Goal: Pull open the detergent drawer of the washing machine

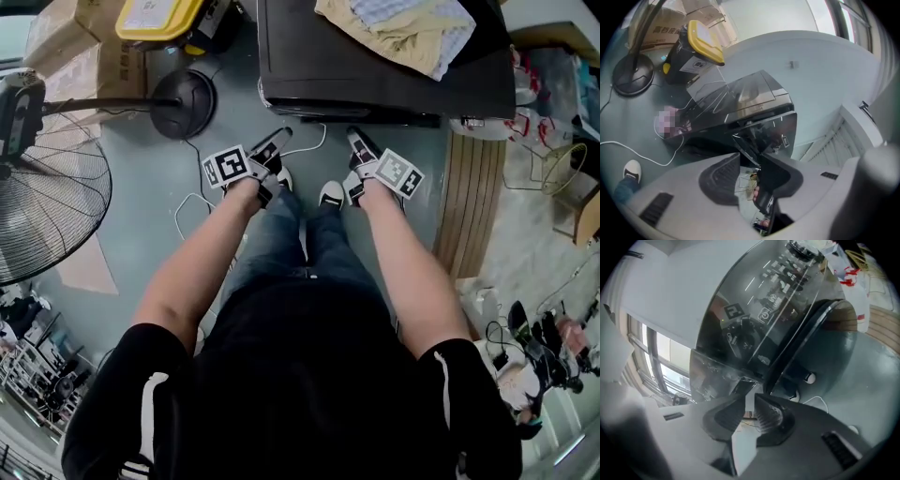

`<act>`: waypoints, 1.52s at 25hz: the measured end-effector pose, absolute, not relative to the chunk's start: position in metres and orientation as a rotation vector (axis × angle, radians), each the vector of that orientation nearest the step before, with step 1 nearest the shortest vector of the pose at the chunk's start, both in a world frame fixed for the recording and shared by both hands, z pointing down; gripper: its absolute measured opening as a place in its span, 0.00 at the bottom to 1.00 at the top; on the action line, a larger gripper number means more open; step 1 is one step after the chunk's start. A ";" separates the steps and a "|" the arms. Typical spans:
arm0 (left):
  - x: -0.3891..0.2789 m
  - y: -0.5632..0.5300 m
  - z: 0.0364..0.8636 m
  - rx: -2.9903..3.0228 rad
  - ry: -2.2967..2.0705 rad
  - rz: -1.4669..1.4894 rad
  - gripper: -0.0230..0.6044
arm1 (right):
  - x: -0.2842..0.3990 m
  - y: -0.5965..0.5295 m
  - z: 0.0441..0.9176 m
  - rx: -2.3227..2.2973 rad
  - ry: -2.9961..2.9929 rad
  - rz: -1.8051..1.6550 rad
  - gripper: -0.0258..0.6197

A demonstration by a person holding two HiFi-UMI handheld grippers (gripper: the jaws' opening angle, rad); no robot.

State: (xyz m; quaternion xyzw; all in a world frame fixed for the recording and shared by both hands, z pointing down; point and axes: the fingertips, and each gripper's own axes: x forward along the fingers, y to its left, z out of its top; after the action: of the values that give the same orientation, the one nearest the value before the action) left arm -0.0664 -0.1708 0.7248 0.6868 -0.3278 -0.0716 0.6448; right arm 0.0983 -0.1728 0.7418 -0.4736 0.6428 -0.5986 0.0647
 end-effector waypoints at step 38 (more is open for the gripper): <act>-0.056 -0.212 0.764 1.455 -0.733 -0.427 0.16 | 0.092 -0.204 0.765 -1.222 1.629 -1.749 0.17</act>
State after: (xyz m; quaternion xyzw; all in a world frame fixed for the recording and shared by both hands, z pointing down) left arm -0.0565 -0.2118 0.7640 0.6446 -0.3247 -0.1893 0.6658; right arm 0.0924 -0.2035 0.7650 -0.4435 0.5909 -0.6346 0.2267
